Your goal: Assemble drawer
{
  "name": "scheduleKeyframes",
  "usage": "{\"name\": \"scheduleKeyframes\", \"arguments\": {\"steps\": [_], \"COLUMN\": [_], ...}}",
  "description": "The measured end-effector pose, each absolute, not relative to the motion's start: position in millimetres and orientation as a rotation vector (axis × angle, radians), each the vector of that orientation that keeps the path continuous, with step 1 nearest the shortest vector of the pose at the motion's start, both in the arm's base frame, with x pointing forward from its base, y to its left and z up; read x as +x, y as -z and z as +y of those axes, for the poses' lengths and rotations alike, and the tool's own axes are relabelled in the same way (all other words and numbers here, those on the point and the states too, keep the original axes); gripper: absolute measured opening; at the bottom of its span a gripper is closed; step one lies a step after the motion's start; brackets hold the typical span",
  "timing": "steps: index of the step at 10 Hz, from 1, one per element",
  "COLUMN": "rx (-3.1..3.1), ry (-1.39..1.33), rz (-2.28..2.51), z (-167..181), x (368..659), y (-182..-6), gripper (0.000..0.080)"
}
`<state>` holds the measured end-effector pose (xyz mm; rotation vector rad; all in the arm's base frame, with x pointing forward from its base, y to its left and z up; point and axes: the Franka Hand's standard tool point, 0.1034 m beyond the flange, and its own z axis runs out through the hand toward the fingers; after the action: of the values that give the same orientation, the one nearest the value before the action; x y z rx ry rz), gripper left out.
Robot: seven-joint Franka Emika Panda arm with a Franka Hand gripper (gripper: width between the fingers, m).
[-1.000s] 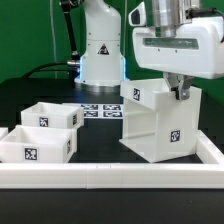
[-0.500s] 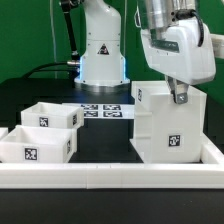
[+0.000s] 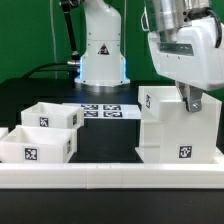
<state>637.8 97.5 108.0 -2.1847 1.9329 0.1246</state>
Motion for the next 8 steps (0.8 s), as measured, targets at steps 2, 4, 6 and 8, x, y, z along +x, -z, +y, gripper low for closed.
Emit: {"name": "scheduleKeyframes", "arguments": {"steps": [2, 4, 6, 8], "rx": [-2.180, -2.192, -2.204, -2.210], "ry": [-0.126, -0.171, -0.199, -0.199], "rz": [1.932, 1.942, 1.943, 1.937], "z": [97.0, 97.1, 96.9, 97.6], "x": [647.9, 648.8, 647.7, 647.4], "y": [-107.7, -107.8, -107.5, -106.9], "gripper": [0.0038, 0.0038, 0.0038, 0.0212]}}
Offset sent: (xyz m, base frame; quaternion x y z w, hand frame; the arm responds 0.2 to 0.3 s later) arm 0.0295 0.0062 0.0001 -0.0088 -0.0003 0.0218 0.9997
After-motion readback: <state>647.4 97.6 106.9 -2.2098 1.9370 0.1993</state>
